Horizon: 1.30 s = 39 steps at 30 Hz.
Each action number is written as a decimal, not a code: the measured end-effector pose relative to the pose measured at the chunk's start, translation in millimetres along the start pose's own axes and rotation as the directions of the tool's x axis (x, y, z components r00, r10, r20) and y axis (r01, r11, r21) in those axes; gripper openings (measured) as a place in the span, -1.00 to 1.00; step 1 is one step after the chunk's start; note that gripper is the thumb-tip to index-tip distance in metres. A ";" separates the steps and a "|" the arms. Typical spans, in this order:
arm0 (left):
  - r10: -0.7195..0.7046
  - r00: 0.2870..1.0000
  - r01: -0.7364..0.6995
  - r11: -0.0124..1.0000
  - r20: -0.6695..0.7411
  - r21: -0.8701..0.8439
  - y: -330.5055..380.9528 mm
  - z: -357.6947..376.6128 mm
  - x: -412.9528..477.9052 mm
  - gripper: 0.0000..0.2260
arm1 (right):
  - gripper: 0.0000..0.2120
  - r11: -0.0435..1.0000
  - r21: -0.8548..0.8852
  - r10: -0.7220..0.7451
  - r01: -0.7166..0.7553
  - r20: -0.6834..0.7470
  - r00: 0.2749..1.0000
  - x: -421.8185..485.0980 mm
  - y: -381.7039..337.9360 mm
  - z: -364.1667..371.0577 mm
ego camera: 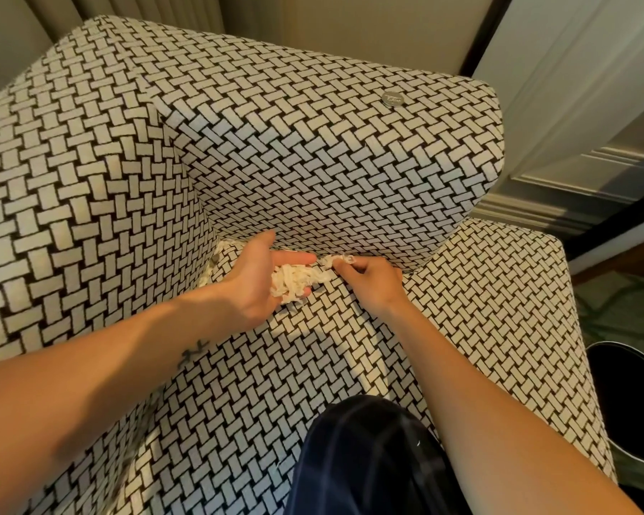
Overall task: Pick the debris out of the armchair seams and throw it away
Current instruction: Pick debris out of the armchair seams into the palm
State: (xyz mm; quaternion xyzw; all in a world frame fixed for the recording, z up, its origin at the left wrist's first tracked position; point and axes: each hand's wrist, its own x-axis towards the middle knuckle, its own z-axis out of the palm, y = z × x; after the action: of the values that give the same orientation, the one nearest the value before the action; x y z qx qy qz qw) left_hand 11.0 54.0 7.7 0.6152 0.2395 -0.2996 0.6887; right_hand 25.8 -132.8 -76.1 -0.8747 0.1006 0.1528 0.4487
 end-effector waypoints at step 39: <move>0.104 0.957 -0.101 0.995 -0.270 0.025 2.1 -2.4 11.4 -0.63 | -0.56 0.997 0.008 -0.081 0.081 0.032 0.996 -25.9 -23.7 6.5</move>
State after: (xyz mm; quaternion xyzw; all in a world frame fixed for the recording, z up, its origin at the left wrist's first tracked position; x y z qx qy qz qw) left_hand 20.7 55.1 0.9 0.6659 0.2976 -0.1779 0.6606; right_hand 7.9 -112.8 -52.5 -0.8741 0.0584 0.1484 0.4589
